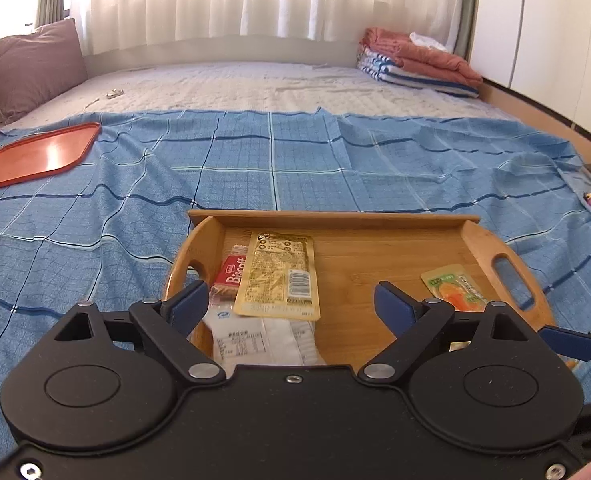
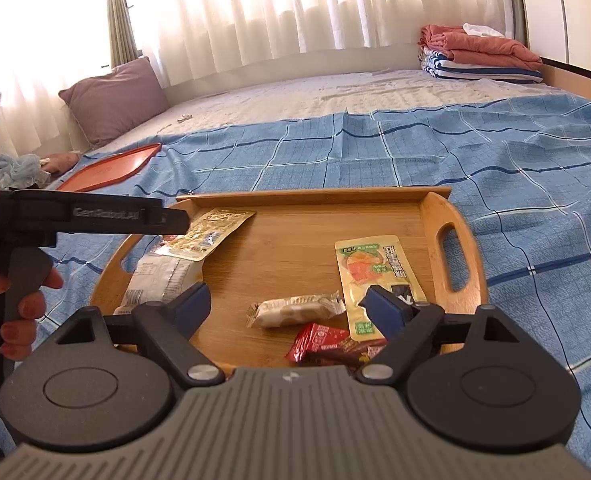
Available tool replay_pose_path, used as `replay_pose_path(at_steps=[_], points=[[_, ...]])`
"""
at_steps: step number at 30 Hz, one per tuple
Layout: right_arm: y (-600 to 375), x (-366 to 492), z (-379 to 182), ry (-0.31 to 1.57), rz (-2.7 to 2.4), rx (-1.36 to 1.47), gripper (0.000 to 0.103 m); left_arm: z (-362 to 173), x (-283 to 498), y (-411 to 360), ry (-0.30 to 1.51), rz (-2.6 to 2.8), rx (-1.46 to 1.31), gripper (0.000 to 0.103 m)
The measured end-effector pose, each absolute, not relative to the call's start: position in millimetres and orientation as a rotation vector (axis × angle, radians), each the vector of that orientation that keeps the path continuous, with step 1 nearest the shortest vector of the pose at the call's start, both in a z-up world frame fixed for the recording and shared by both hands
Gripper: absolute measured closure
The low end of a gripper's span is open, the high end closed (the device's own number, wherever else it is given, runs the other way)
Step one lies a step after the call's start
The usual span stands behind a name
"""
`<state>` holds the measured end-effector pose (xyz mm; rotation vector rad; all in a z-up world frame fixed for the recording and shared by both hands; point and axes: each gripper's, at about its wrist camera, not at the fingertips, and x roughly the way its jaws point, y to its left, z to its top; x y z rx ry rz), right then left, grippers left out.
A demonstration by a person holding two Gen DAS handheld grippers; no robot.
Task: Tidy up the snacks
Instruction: 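Open both tools to release the foil bag and biscuit pack on the tray, then move both tools back down to the remaining snacks beside the tray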
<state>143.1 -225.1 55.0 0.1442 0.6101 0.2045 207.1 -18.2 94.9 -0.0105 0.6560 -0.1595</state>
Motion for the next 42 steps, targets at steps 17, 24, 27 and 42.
replay_pose_path(at_steps=[17,24,27,42], points=[[-238.3,78.1,51.2,0.549,0.188,0.148,0.008,95.5,112.9,5.7,0.575,-0.191,0.026,0.011],[-240.2,61.7,41.5,0.562,0.161,0.134,0.005,83.2,86.0,13.9,0.579,-0.196,0.013,0.011],[-241.1,56.6,35.8,0.575,0.150,0.126,0.005,76.3,74.5,15.3,0.573,-0.205,0.023,0.010],[-245.4,48.4,9.3,0.639,0.083,0.101,0.004,45.2,29.1,-3.4,0.605,-0.303,0.090,0.009]])
